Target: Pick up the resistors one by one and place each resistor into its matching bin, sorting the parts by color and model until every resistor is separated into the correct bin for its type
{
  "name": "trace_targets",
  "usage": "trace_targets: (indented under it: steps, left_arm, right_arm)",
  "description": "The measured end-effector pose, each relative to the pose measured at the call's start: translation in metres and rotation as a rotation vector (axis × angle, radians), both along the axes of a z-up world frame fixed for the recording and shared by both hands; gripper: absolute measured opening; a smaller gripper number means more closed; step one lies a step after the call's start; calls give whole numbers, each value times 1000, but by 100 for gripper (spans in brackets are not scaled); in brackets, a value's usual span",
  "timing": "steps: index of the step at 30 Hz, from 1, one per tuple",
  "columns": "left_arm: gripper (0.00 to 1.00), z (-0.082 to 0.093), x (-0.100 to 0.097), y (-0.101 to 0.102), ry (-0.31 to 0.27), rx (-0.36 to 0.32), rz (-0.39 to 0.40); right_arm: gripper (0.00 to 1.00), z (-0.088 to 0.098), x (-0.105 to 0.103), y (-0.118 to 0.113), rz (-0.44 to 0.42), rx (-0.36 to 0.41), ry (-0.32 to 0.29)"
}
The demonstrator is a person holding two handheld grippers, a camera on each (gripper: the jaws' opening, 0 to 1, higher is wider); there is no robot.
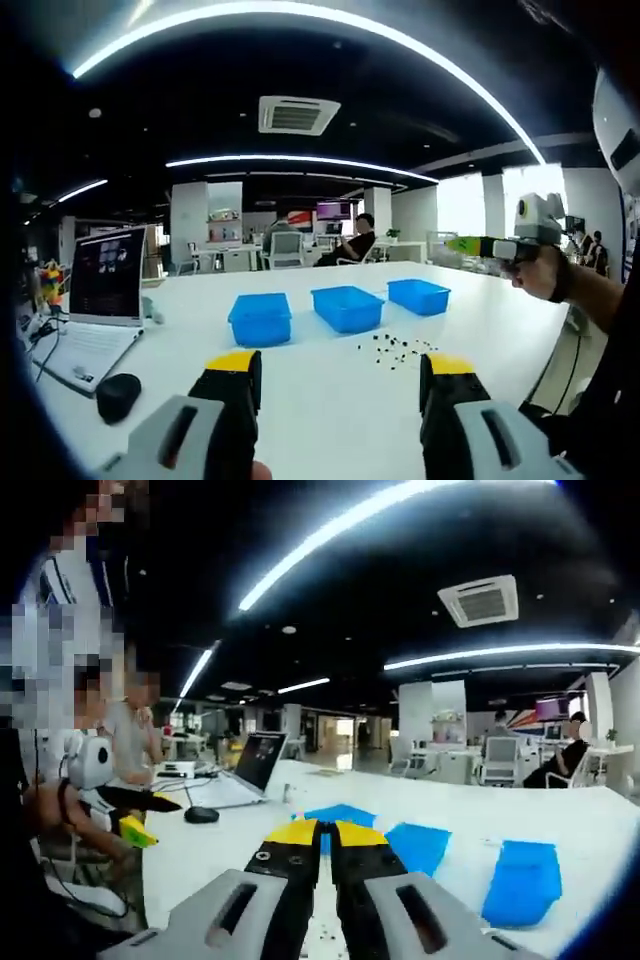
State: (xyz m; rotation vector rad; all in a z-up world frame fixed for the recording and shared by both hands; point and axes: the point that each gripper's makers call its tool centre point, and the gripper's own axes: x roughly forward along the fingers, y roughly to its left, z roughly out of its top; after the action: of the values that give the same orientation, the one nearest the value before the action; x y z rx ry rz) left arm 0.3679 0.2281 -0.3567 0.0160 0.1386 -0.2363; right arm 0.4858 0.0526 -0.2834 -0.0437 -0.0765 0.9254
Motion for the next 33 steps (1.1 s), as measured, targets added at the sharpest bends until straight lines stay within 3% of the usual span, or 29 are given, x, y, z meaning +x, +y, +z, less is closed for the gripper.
trace_targets:
  steps: [5,8,11,16,22,27,31,33]
  left_arm:
    - [65,-1,-2,17,-3,49,83]
    - [65,0,-3,23,-6,36,105]
    - [65,0,-4,30,-8,34,132]
    - [65,1,-6,46,-11,16,184]
    - [65,1,-9,53,-10,17,204]
    - [65,0,-9,53,-9,12,204]
    - [65,0,-9,53,-9,9,202]
    - [65,0,-9,53,-8,6,199]
  right_arm:
    - [7,14,37,61,83,-13,4]
    - [7,15,62,101,117,-44,8]
    - [7,8,92,135,129,-135,-13]
    - [7,-11,136,186,129,-179,70]
    - [7,-30,172,213,81,-207,118]
    - [8,-47,186,223,51,-235,144]
    - [29,-50,183,227,67,-233,141]
    - [33,-47,181,222,66,-239,122]
